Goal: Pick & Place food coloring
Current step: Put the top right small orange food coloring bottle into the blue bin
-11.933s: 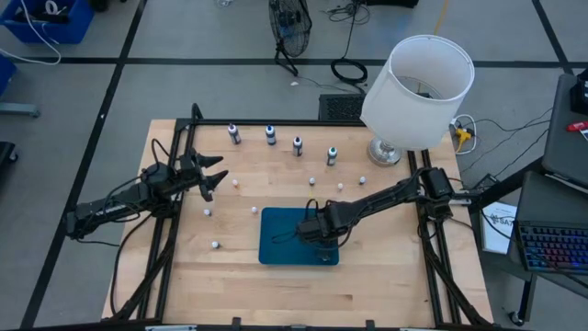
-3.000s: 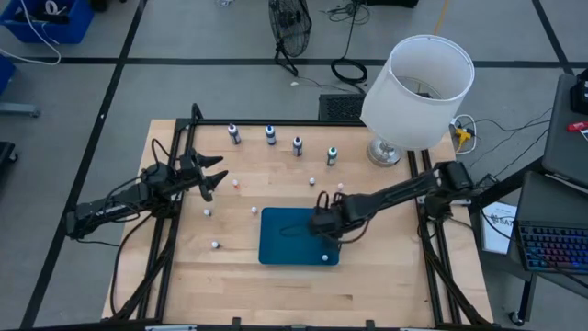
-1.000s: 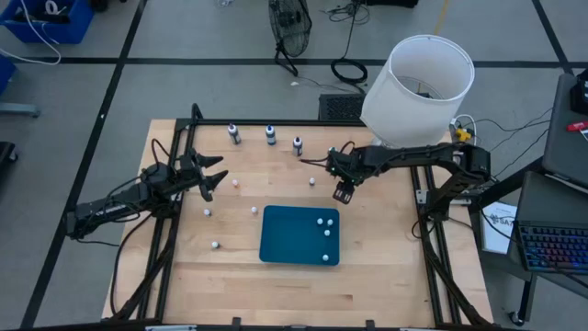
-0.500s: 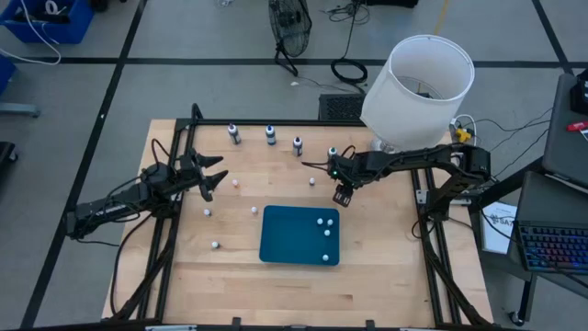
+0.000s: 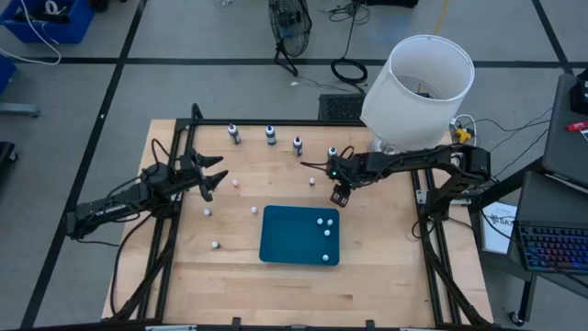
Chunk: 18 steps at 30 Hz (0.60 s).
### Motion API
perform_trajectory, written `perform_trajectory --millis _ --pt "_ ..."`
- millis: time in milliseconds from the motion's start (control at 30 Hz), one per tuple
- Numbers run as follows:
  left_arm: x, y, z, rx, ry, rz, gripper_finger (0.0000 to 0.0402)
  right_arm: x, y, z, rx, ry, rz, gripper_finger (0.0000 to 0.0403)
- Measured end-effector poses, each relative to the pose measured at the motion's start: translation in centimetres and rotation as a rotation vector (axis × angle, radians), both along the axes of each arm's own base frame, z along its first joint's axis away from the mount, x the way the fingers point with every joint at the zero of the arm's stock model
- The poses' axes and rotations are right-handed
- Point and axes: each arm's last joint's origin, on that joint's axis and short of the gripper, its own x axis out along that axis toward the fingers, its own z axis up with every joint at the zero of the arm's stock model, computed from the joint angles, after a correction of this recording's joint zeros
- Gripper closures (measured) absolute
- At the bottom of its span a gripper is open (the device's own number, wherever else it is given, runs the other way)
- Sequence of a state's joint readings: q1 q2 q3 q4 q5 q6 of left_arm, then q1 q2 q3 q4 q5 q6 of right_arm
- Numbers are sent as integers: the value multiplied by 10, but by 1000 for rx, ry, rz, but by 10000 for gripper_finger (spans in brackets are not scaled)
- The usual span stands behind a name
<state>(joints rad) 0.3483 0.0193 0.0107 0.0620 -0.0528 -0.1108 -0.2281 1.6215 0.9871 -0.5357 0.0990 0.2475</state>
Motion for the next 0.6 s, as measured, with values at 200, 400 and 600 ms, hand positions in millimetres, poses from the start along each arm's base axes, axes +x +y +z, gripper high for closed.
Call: perform_trajectory --millis 200,400,600 --pt "0 0 0 0 0 0 133 1 0 0 -3 -9 6 226" --pt "0 0 0 1 0 0 133 1 0 0 -2 -9 2 229" --pt "0 0 0 1 0 0 133 1 0 0 -4 -8 8 228"
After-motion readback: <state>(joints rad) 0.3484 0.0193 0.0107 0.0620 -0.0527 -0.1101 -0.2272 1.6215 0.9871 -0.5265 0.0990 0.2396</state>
